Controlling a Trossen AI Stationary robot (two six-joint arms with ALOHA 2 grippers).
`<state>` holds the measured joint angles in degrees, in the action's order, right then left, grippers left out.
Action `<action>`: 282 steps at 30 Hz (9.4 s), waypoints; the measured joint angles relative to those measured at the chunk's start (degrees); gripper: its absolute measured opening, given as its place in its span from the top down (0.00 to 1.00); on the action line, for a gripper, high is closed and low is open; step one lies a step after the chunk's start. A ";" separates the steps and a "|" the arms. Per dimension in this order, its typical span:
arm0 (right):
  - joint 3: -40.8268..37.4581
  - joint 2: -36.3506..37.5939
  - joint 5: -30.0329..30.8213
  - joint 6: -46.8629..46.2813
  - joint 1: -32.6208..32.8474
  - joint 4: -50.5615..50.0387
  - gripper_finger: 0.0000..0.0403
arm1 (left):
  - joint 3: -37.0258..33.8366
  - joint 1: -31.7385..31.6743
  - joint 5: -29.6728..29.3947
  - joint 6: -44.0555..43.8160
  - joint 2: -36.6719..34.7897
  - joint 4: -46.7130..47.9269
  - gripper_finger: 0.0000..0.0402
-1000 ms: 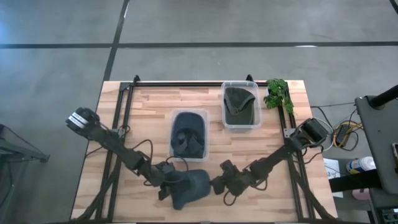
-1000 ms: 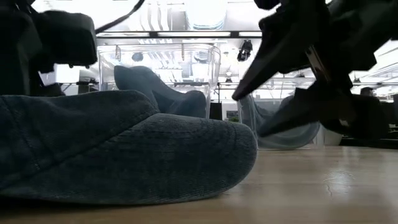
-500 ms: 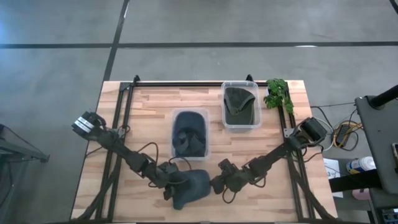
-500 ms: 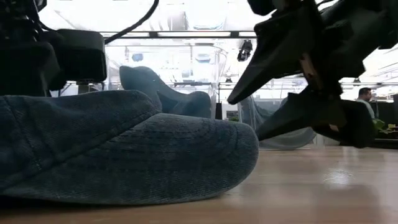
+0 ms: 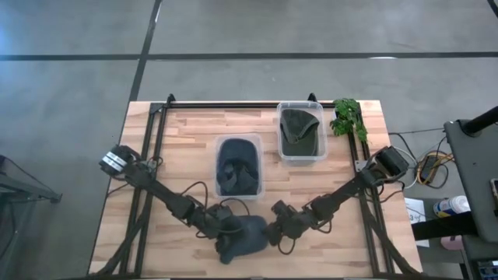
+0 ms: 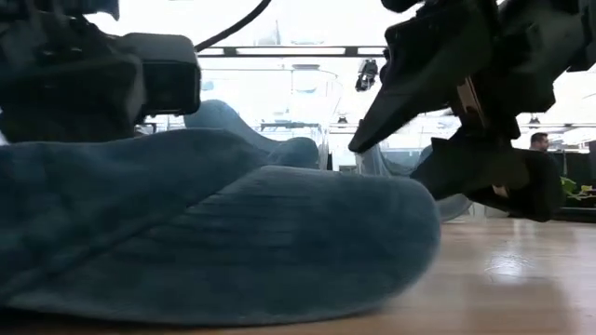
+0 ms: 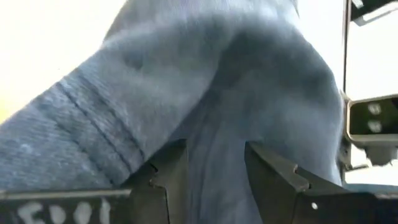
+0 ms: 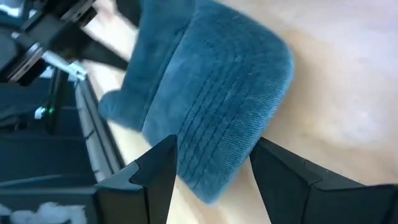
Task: Pick & Place hat
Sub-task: Put the blue cap into the left transparent bin
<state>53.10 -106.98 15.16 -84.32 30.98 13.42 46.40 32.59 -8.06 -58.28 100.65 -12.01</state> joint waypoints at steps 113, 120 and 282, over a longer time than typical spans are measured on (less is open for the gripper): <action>50.44 -0.81 43.39 97.54 7.18 -85.26 0.96 | 20.84 -18.46 -6.21 23.65 -45.51 50.38 0.62; 47.14 -0.88 34.48 110.16 9.74 -84.14 0.96 | 19.89 -18.13 6.75 22.54 -42.32 51.25 0.62; 50.10 -14.55 12.62 -14.64 17.23 -86.50 0.53 | 6.20 -5.84 4.43 30.64 5.52 4.49 0.62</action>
<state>103.20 -121.52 27.78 -98.96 48.21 -73.07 52.60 26.74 -3.63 -27.63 106.18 -7.52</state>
